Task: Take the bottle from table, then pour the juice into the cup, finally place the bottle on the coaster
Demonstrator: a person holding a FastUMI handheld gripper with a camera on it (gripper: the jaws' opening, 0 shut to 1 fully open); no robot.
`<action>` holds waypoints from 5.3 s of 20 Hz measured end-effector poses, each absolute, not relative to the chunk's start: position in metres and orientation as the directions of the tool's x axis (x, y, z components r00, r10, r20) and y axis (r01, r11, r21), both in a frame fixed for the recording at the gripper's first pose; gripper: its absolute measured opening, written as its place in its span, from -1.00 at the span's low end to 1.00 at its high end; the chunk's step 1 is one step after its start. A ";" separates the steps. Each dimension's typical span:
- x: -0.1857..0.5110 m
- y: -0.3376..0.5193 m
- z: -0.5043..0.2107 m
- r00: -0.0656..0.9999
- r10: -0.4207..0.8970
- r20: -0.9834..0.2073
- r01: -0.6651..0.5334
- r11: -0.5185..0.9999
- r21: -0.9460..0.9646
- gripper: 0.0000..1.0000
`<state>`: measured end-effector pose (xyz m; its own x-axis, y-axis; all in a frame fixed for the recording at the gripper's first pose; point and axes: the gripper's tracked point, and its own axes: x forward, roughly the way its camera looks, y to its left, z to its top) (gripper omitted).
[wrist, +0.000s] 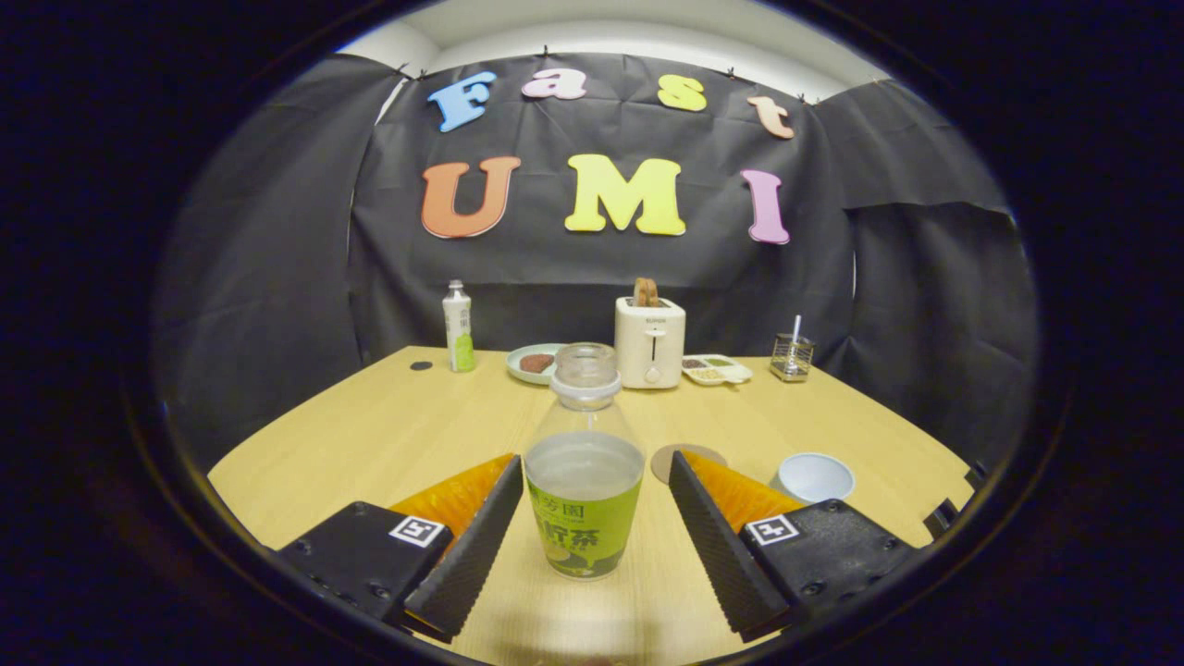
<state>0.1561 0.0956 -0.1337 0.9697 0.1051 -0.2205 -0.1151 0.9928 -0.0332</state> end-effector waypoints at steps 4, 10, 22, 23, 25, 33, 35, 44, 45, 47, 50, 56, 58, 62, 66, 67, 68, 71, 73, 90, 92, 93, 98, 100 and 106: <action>0.167 0.095 -0.150 0.962 0.089 -0.258 -0.108 0.992 -0.059 1.00; 0.171 0.102 -0.139 0.984 0.098 -0.149 -0.107 0.993 -0.053 1.00; 0.175 0.101 -0.148 0.986 0.070 -0.154 -0.080 0.995 -0.055 0.66; 0.173 0.101 -0.145 0.985 0.075 -0.152 -0.084 0.995 -0.052 0.66; 0.169 0.102 -0.139 0.986 0.106 -0.131 -0.111 0.993 -0.033 0.65; 0.154 0.091 -0.144 0.971 0.194 -0.137 -0.174 0.974 0.142 0.60; 0.149 0.094 -0.145 0.966 0.221 -0.132 -0.192 0.961 0.201 0.60; 0.148 0.097 -0.126 0.929 0.358 -0.090 -0.252 0.794 0.554 0.56; 0.149 0.099 -0.122 0.924 0.373 -0.079 -0.258 0.765 0.590 0.55; 0.144 0.105 -0.109 0.902 0.432 -0.014 -0.315 0.679 0.663 0.54; 0.145 0.105 -0.093 0.875 0.480 0.065 -0.354 0.542 0.762 0.53; 0.152 0.096 -0.088 0.869 0.482 0.111 -0.289 0.313 0.904 0.53; 0.156 0.092 -0.082 0.868 0.477 0.139 -0.274 0.227 0.935 0.53; 0.153 0.084 -0.067 0.848 0.484 0.216 -0.301 0.105 0.948 0.52; 0.158 0.072 -0.038 0.837 0.445 0.319 -0.343 -0.027 0.939 0.52; 0.159 0.068 -0.034 0.836 0.429 0.342 -0.346 -0.072 0.936 0.52; 0.160 0.065 -0.032 0.836 0.417 0.357 -0.342 -0.113 0.933 0.52; 0.167 0.061 -0.032 0.841 0.408 0.355 -0.304 -0.186 0.934 0.51; 0.167 0.062 -0.027 0.836 0.413 0.360 -0.288 -0.227 0.930 0.51; 0.175 0.020 -0.005 0.836 0.361 0.413 -0.258 -0.405 0.877 0.51; 0.175 0.016 -0.005 0.839 0.354 0.413 -0.252 -0.420 0.872 0.51; 0.173 0.014 -0.004 0.840 0.350 0.415 -0.250 -0.429 0.868 0.51; 0.172 0.015 -0.003 0.835 0.361 0.414 -0.237 -0.443 0.864 0.51; 0.173 0.013 -0.002 0.836 0.357 0.417 -0.234 -0.455 0.859 0.52; 0.179 0.011 -0.007 0.850 0.325 0.415 -0.218 -0.500 0.838 0.51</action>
